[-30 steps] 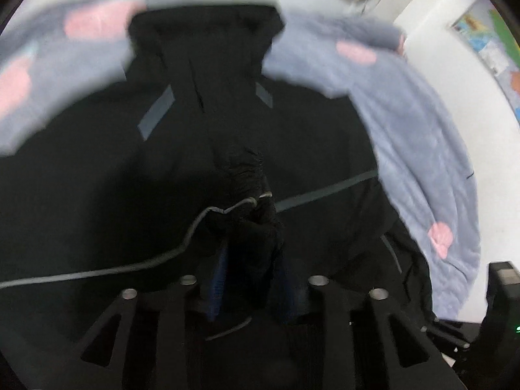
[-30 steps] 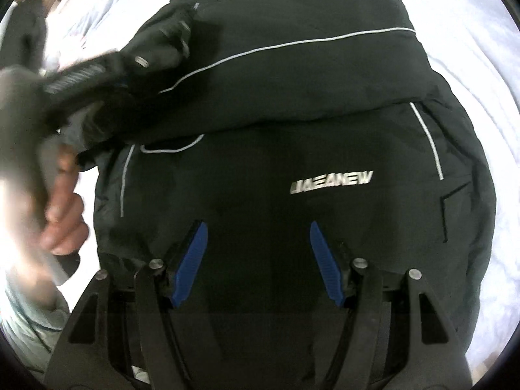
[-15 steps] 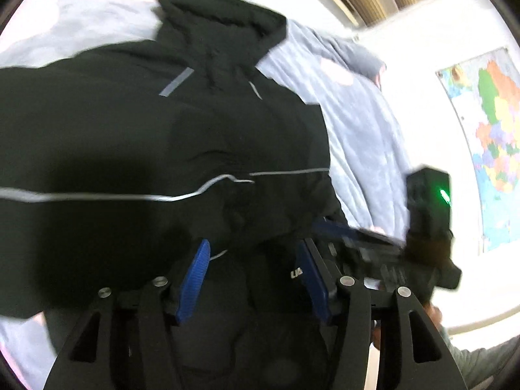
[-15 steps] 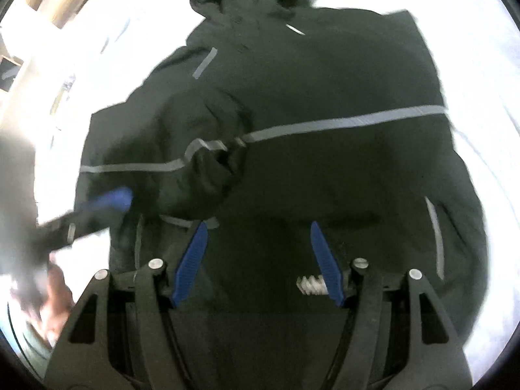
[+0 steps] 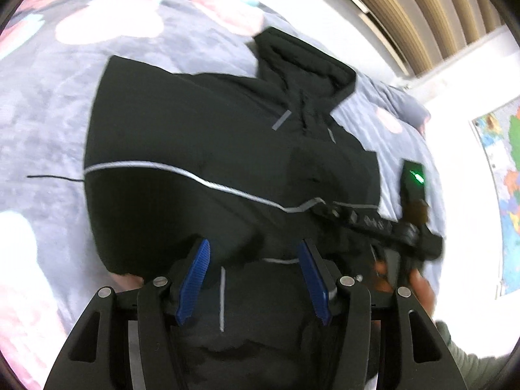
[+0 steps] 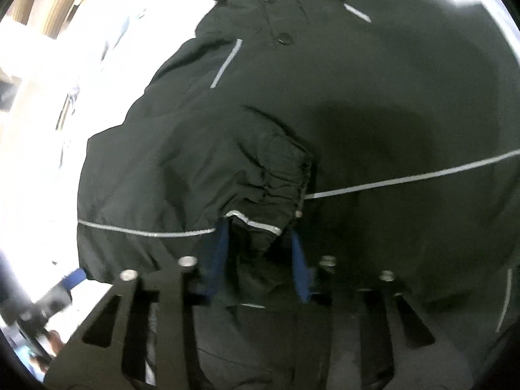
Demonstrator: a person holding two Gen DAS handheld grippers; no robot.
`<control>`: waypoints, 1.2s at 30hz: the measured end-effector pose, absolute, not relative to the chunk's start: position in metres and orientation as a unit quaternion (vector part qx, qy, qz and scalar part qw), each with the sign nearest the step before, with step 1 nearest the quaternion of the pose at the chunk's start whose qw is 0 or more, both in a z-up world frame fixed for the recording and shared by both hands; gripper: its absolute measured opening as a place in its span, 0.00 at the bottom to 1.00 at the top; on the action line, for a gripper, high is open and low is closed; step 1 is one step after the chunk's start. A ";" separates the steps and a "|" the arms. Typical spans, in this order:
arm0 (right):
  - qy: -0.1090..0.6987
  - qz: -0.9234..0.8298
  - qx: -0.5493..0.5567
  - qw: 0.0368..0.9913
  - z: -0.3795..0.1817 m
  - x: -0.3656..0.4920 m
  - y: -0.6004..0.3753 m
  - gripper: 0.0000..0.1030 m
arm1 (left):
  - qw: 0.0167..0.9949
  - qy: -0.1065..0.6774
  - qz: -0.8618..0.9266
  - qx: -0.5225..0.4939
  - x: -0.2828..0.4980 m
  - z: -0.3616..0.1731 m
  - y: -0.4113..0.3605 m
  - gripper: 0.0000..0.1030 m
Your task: Fold large clothes
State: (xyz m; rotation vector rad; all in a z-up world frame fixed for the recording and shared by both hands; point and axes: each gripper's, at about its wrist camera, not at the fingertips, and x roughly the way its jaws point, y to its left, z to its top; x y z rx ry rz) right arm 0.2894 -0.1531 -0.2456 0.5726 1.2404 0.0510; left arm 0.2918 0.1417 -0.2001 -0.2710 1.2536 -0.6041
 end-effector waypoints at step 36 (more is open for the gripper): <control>0.540 -0.179 0.235 0.788 -0.230 0.217 -0.318 0.44 | 0.806 0.559 -0.195 0.000 0.339 -0.232 0.044 0.55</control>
